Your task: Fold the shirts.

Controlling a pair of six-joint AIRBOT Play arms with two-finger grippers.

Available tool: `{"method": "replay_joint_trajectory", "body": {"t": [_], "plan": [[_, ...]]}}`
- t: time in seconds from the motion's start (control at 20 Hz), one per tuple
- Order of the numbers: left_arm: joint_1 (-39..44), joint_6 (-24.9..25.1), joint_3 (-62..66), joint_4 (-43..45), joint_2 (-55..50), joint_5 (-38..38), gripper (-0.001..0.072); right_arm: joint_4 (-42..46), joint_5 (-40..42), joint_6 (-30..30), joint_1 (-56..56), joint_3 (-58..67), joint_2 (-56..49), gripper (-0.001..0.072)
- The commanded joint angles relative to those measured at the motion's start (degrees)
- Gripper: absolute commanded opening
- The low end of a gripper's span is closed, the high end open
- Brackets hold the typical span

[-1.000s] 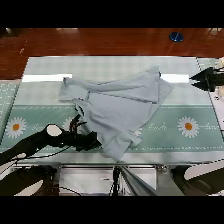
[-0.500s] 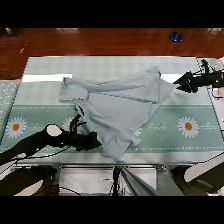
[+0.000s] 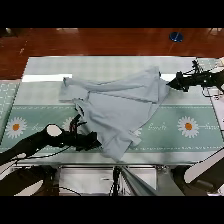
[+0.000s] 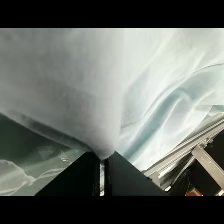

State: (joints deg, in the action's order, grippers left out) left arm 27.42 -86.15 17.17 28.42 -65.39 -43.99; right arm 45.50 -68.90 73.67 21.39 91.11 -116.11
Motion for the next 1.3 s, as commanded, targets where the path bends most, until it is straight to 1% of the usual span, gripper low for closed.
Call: {"method": "replay_joint_trajectory", "body": {"t": [0.0,0.1,0.2,0.3,0.35,0.45,0.55,0.7,0.75,0.85,0.9,0.95,1.0,1.1,1.15,1.25], "plan": [[-0.07,0.07,0.09,4.94,0.57,0.92,0.0028,-0.66,2.38,-0.39,-1.95,-0.04,-0.55,0.0020],[-1.33,1.33,1.29,4.96,3.52,0.33,0.0027,-6.01,0.17,-4.20,-0.94,-0.04,2.40,0.0019],[-4.96,3.10,4.63,4.98,9.03,-1.11,0.0026,-9.97,-2.51,-6.32,0.66,-0.04,7.98,0.0018],[-11.58,4.48,10.78,5.01,17.33,-1.60,0.0026,-11.56,-3.34,-7.26,2.29,-0.04,16.50,0.0019],[-15.41,5.97,14.51,5.03,21.38,-1.60,0.0026,-12.09,-2.97,-7.63,2.93,-0.04,20.96,0.0019],[-24.02,7.72,23.50,5.03,28.65,-1.68,0.0026,-12.90,-1.22,-7.76,3.82,-0.04,30.71,0.0018],[-32.44,8.37,33.88,5.03,33.24,-1.73,0.0026,-14.21,1.88,-7.76,3.80,-0.04,40.63,0.0019],[-42.21,13.27,51.39,5.05,35.26,-2.21,0.0026,-18.51,8.04,-7.76,3.80,-0.04,55.63,0.0018],[-44.57,14.56,56.96,5.20,35.08,-2.99,0.0026,-18.40,10.88,-7.69,3.80,0.13,60.33,0.0018],[-48.70,15.65,67.71,6.38,34.40,-4.87,0.0026,-15.04,16.55,-6.69,3.80,1.68,68.89,0.0018],[-50.25,15.63,72.52,6.82,34.07,-6.78,0.0026,-10.58,18.34,-4.37,3.80,3.48,72.39,0.0018],[-51.28,15.37,76.43,7.17,33.94,-9.09,0.0025,-5.31,18.56,-0.96,3.80,5.66,74.86,0.0018],[-52.04,15.06,79.73,7.23,34.01,-11.91,0.0026,1.05,17.97,3.93,3.80,8.11,77.05,0.0018],[-52.24,10.47,85.31,10.03,34.07,-18.62,0.0025,11.47,14.23,10.99,3.80,12.59,80.11,0.0018],[-52.06,7.96,87.67,12.07,34.12,-21.90,0.0026,15.45,10.82,13.00,3.80,14.82,81.07,0.0018],[-52.02,4.33,92.17,15.32,34.40,-28.41,0.0025,21.46,1.27,14.60,3.80,19.63,82.16,0.0018]]}}
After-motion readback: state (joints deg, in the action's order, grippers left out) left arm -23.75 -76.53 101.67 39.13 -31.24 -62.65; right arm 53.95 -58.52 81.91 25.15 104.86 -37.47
